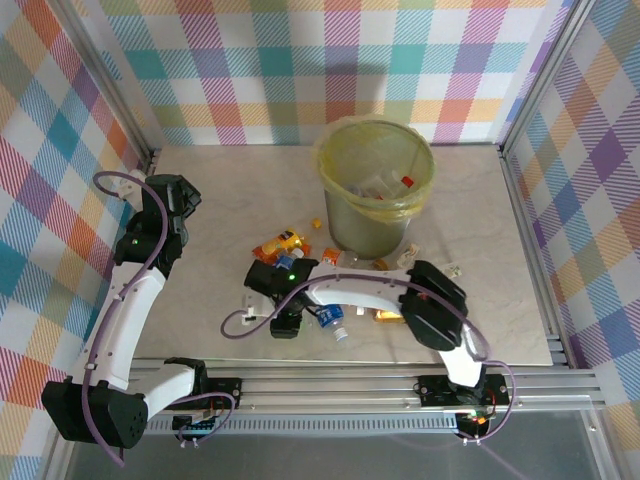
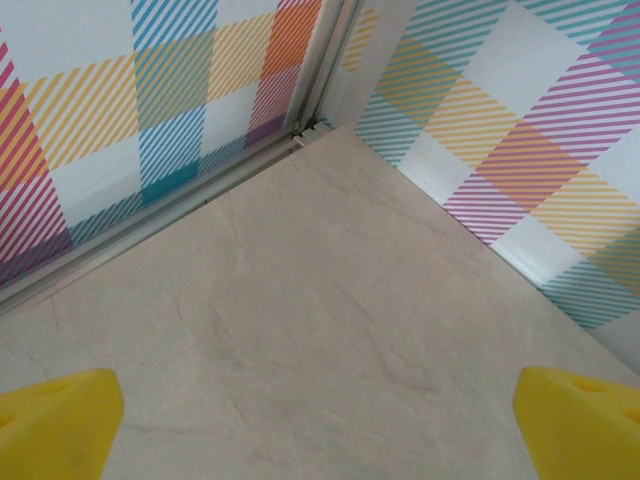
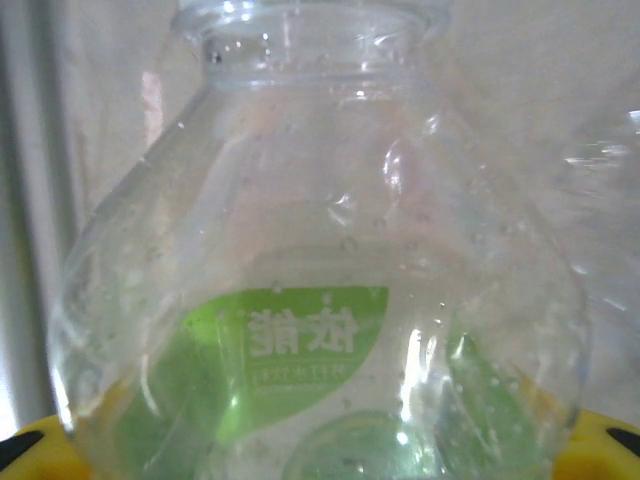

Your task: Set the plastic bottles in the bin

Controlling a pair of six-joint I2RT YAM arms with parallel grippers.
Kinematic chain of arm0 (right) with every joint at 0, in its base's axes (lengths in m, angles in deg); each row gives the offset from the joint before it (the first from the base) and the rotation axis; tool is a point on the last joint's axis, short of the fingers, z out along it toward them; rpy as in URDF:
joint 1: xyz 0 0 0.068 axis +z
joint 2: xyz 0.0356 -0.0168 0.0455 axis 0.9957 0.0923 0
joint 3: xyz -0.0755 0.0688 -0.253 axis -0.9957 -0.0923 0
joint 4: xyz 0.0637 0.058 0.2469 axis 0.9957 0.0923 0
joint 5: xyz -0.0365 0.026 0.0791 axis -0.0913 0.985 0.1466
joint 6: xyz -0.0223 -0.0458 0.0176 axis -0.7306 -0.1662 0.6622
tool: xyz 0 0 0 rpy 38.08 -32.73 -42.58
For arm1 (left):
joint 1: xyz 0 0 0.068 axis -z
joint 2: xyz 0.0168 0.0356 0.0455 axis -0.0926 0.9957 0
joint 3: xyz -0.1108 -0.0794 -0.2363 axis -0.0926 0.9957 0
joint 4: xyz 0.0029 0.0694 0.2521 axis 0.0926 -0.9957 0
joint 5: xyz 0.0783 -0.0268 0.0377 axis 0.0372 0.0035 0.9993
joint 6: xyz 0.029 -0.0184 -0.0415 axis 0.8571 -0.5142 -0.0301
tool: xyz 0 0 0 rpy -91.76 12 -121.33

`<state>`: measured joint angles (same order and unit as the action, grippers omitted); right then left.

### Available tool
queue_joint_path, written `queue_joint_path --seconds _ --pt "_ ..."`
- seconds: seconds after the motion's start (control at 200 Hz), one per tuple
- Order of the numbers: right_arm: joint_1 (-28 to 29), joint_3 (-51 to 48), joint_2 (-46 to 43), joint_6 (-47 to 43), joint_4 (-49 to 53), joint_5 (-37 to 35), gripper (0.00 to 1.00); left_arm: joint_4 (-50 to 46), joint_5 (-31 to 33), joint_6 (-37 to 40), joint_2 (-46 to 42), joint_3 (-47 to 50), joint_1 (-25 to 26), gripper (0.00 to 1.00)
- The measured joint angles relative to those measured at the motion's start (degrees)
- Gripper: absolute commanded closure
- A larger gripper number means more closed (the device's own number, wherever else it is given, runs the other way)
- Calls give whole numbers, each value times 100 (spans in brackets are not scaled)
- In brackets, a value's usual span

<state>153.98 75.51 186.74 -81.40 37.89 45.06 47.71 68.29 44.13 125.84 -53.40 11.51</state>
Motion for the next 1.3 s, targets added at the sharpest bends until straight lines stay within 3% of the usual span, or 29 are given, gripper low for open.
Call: queue_joint_path --seconds 0.315,0.545,0.82,1.08,1.3 --pt "-680 -46 -1978 710 -192 -227 57 52 -245 13 -11 31 -2 0" --pt "-1790 372 -2544 1484 -249 -280 58 457 -979 87 -15 166 -4 0" --pt "-3189 1790 -2417 2251 -299 -256 58 1303 -2031 48 109 420 4 0" --pt "-3906 2916 -1425 2671 -365 -133 57 1725 -2588 0 549 424 103 0" --pt "-4282 3126 -505 3038 -323 107 55 1864 -2750 -24 671 424 221 0"
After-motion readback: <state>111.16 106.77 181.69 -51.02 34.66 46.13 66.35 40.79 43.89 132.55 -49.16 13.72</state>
